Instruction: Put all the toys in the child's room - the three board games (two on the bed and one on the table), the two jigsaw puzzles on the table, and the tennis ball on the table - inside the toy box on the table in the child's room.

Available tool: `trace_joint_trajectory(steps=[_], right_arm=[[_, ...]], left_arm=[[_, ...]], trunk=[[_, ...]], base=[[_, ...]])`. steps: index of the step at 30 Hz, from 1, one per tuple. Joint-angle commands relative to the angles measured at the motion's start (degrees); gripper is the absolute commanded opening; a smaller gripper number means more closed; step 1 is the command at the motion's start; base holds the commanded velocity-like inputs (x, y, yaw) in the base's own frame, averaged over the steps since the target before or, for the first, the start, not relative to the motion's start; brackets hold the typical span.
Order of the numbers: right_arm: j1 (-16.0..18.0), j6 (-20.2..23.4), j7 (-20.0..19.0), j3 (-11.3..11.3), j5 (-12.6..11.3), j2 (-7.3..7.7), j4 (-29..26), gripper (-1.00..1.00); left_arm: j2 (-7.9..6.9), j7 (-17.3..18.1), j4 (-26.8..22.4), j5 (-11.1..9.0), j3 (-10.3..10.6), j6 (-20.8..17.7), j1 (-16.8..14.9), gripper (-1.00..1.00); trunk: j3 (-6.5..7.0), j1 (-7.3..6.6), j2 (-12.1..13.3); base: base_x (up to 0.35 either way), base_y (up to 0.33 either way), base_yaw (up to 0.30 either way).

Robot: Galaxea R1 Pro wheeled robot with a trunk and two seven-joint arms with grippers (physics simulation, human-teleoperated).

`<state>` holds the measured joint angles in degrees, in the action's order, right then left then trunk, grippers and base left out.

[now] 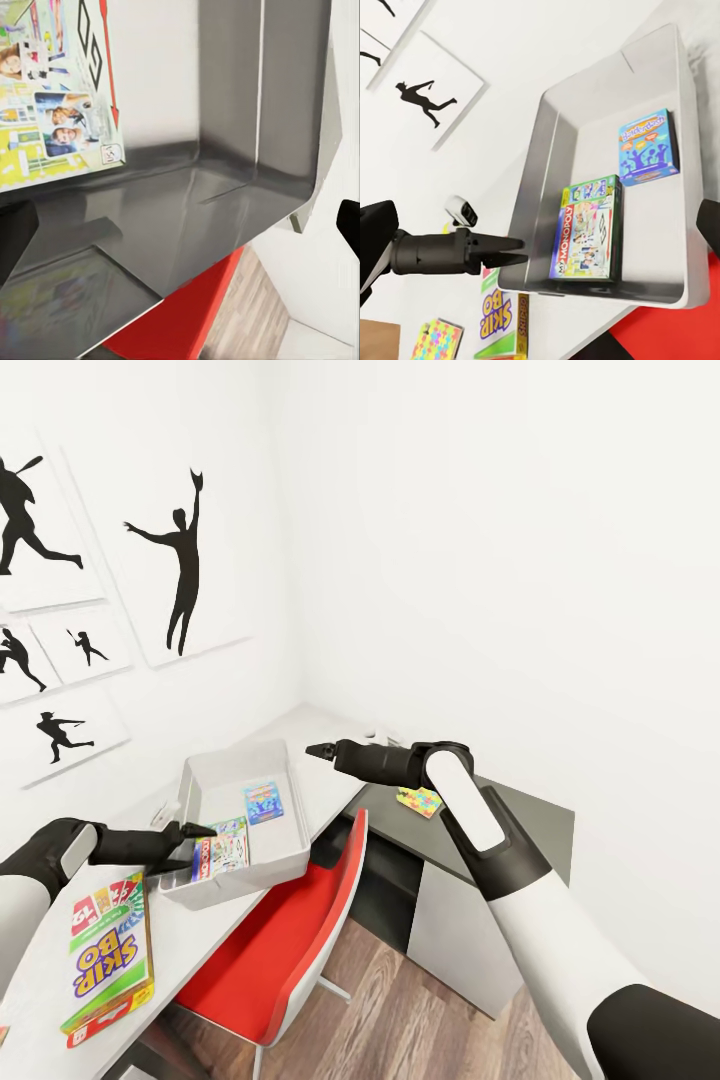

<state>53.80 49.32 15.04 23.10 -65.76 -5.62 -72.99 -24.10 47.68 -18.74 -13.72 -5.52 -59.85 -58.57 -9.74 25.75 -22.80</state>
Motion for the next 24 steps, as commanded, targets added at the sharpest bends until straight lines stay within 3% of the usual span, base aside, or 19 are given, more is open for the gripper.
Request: trace_joint_trajectory(steps=[1,8,24], right_arm=[[0.05,0.08,0.6,0.01,-0.6,0.03,-0.04,1.0],[0.05,0.08,0.6,0.01,-0.6,0.08,-0.04,1.0],[0.03,0.08,0.57,0.01,-0.6,0.16,-0.04,1.0]], left_arm=[[0.02,1.16,0.02,0.51,-0.28,-0.15,-0.06,1.0],[0.02,2.98,0.02,0.56,-0.2,-0.15,-0.06,1.0],[0.02,3.2,0.02,0.61,-0.19,-0.15,-0.06,1.0]], trunk=[[-0.12,0.04,-0.12],[-0.12,0.04,-0.12],[-0.12,0.04,-0.12]], base=[[0.0,0.0,0.0],[0.0,0.0,0.0],[0.0,0.0,0.0]])
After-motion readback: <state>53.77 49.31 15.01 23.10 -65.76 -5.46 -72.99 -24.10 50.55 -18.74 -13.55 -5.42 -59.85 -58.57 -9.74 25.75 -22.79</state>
